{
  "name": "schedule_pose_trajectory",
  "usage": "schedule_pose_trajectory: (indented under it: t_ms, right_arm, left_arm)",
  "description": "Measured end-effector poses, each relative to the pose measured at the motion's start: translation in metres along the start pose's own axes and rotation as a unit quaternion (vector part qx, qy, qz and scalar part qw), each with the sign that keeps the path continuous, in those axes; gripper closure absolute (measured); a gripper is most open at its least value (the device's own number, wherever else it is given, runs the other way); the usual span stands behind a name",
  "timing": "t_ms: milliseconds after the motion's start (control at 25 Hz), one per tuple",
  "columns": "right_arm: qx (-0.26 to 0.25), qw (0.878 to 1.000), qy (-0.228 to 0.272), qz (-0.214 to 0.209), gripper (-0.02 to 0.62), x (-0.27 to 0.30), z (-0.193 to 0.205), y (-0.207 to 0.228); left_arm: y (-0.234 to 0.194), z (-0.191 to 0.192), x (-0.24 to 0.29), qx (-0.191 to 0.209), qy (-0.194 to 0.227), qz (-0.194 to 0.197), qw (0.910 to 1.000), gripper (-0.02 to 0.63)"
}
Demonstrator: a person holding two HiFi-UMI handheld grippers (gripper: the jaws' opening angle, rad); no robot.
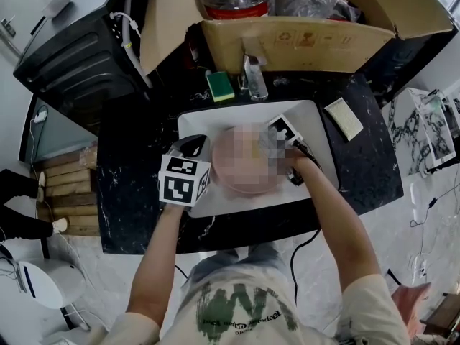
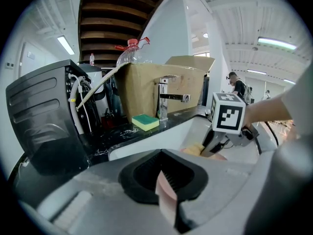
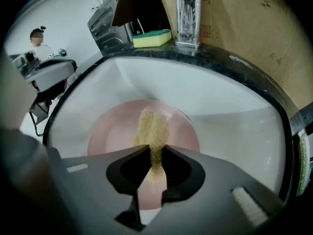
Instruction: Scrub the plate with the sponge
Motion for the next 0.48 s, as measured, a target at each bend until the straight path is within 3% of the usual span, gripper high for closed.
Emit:
schedule_pose_trajectory:
  t_ms: [480]
  right_arm:
    - [0.034, 0.995, 0.018, -0.095, 0.532, 0.001, -0.025, -0.061]
  left_arm:
    - [-0.004, 0.004, -0.005, -0.004, 0.001, -0.003, 1.0000, 0.601]
Point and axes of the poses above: the fingertips, and each gripper's own axes: x forward along the fingers, y to its right, z out of its underside, the point moved 1 cm from there along -x, backward along the fingers, and after that the axes turned 10 degrees about z, right-handed, at the moved point
